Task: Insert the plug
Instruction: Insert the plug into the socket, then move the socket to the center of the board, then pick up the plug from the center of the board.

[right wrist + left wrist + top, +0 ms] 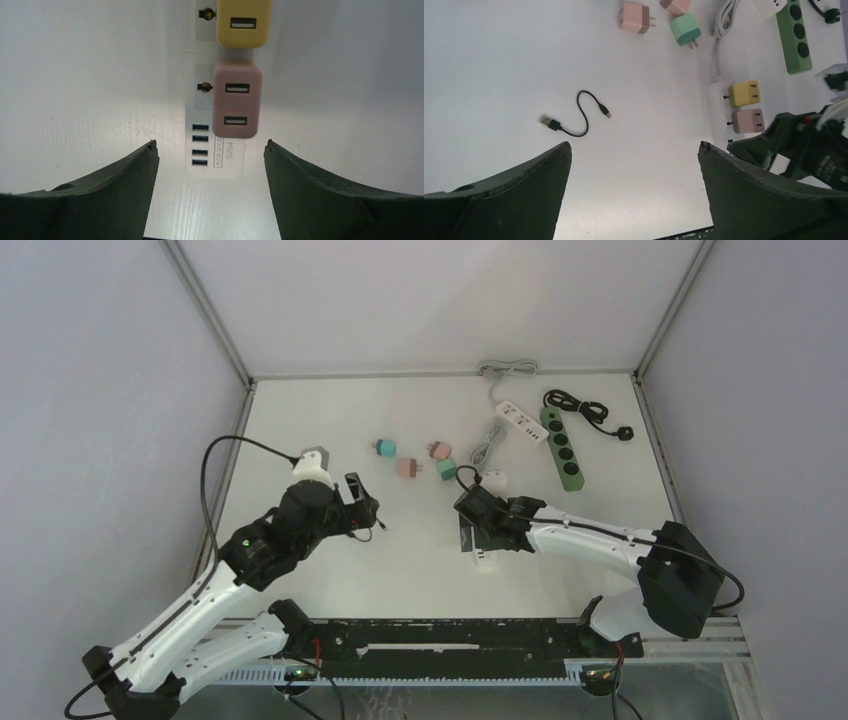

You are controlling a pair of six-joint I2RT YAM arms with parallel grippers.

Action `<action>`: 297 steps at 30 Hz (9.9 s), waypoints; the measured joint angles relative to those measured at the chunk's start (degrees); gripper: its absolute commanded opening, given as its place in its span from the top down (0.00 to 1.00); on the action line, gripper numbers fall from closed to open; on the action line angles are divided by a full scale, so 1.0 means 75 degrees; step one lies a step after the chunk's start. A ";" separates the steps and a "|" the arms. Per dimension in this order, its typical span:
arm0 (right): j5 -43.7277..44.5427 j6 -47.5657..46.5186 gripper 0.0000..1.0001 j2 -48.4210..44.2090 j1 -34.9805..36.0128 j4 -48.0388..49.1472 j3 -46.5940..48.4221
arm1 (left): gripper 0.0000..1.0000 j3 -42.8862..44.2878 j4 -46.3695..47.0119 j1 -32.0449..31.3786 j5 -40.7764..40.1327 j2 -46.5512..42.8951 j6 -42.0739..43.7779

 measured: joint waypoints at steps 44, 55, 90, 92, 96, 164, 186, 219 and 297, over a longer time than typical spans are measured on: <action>-0.1547 -0.4319 0.50 0.4529 -0.2821 0.1521 0.3934 | 0.00 0.0621 -0.0198 0.1731 -0.1982 -0.1434 0.3395; -0.1693 -0.5039 0.43 0.6592 -0.3063 0.1402 0.6988 | 0.00 0.0621 -0.0187 0.1775 -0.1851 -0.1419 0.3395; -0.2349 -0.6379 0.00 0.4360 -0.5292 0.2512 0.5703 | 0.00 0.0621 -0.0184 0.1836 -0.1635 -0.1387 0.3456; -0.2375 -0.6376 0.00 0.4567 -0.5517 0.2515 0.5732 | 0.00 0.0621 -0.0184 0.1848 -0.1629 -0.1387 0.3456; -0.2451 -0.6385 0.00 0.5254 -0.5709 0.2495 0.6126 | 0.00 0.0621 -0.0181 0.1865 -0.1626 -0.1373 0.3459; -0.0985 -0.2372 0.77 0.1483 -0.3136 0.1614 0.0764 | 0.00 0.0472 -0.0015 0.1976 -0.1460 -0.1827 0.3532; -0.0236 -0.0991 0.57 0.0586 -0.1332 0.1769 -0.0828 | 0.03 0.0420 -0.0431 0.1932 0.0309 -0.0906 0.2124; 0.1402 -0.2270 0.00 -0.4934 -0.0577 0.2981 -0.2999 | 0.00 0.0017 0.1469 0.2451 0.0041 0.3319 0.0172; -0.0108 -0.2296 0.07 -0.7662 -0.2748 0.4444 -0.4899 | 0.56 0.5878 -0.0533 0.6169 0.1320 1.0048 -0.0513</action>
